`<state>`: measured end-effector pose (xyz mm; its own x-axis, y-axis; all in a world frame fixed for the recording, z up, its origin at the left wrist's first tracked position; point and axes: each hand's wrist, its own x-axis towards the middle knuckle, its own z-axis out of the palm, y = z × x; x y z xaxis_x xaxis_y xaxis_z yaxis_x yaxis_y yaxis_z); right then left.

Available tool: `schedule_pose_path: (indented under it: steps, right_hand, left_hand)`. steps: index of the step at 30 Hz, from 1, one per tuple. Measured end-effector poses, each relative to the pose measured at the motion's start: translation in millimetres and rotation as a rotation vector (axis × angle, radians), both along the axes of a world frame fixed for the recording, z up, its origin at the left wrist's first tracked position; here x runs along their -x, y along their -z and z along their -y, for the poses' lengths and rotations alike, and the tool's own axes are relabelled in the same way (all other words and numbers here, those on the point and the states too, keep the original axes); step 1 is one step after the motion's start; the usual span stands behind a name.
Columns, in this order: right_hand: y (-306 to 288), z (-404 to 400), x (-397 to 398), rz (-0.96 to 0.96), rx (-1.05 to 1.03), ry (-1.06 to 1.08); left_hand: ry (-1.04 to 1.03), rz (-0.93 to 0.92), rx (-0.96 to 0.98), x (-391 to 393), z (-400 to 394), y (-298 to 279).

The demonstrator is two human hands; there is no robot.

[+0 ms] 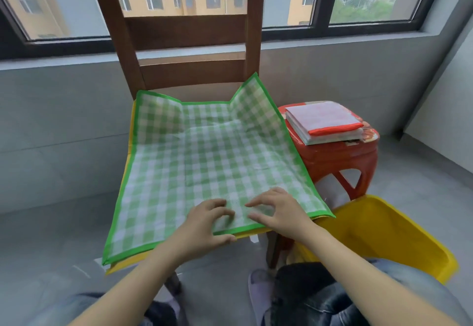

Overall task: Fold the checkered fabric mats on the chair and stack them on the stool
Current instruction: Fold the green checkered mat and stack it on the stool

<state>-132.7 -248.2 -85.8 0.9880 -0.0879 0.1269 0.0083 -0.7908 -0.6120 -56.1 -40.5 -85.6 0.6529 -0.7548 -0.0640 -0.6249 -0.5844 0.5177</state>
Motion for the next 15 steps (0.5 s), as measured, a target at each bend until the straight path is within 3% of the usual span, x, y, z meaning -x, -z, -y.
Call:
schedule_pose_path:
  steps: [9,15]
  right_hand:
    - [12.6,-0.5,-0.8,0.016,0.168,-0.140]
    - [17.9,1.6,-4.5,0.125,0.118,-0.118]
  left_hand:
    - [0.048,0.048,0.082,-3.7,-13.5,11.2]
    - [-0.002,0.000,0.112,-6.2,-12.9,2.4]
